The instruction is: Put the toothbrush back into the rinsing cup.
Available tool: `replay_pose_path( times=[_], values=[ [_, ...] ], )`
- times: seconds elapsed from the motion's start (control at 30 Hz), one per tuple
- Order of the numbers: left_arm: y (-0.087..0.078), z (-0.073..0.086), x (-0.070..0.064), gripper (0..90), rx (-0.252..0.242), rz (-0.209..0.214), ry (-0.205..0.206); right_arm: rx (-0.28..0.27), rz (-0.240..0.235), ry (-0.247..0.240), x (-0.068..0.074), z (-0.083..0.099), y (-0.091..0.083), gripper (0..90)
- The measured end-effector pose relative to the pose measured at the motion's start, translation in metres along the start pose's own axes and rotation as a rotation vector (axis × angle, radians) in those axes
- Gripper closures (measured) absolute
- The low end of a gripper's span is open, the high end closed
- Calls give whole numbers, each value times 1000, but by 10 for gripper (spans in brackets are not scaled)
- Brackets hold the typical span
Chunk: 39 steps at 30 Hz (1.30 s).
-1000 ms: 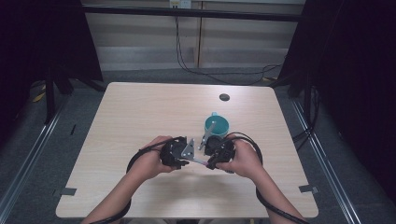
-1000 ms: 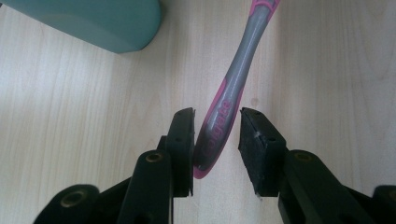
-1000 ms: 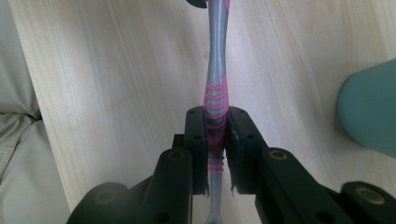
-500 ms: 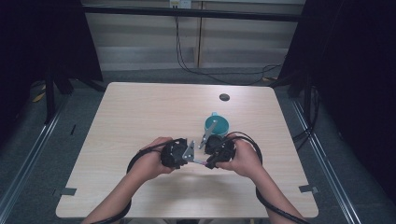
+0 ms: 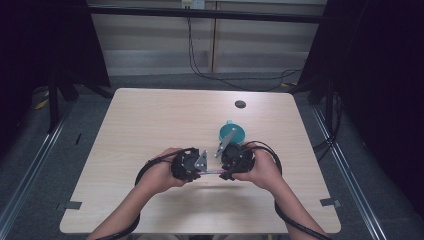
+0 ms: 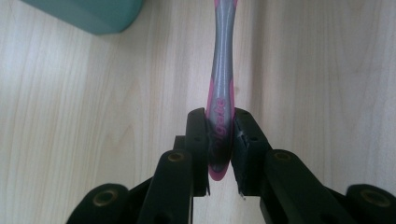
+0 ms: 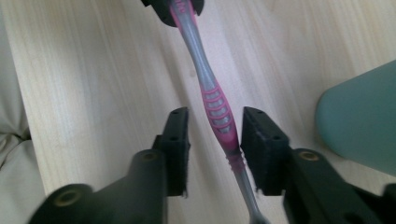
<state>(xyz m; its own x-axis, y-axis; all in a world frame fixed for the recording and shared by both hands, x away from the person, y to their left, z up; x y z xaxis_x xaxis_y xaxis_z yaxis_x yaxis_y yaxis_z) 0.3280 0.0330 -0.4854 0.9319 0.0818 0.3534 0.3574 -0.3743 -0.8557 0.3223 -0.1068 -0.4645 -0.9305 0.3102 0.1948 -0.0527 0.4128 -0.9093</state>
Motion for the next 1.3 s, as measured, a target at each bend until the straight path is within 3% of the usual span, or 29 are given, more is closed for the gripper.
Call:
replay_pose_path(
  times=[0.27, 0.4, 0.73, 0.97, 1.3],
  values=[
    [-1, 5, 0, 787, -17, 11, -35, -58, 24, 43, -5, 0, -10, 436],
    [-4, 7, 2, 787, -26, 8, -59, -138, 33, 84, -10, 3, -20, 362],
    [-13, 24, 7, 788, -24, 0, -119, -218, 51, 125, -14, 11, -38, 326],
    [-17, 38, 9, 787, -15, -10, -163, -214, 63, 141, -15, 17, -41, 319],
    [-28, 57, 18, 788, -39, -26, -239, -229, 48, 181, -20, 23, -34, 300]
  ],
)
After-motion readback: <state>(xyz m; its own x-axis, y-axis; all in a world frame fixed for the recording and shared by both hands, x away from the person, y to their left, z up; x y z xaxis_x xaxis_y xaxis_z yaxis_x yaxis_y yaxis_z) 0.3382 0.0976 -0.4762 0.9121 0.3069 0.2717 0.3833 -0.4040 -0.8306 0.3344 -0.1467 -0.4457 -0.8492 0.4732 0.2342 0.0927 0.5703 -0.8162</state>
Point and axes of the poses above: each handheld gripper's, and its own axes: y roughly forward along the jaws, z roughly out of its underside, x roughly to its left, the point moved 6 cm from there along y, roughly forward along the jaws, and after that the axes turned 11 degrees about -z, right-handed, at the moved point
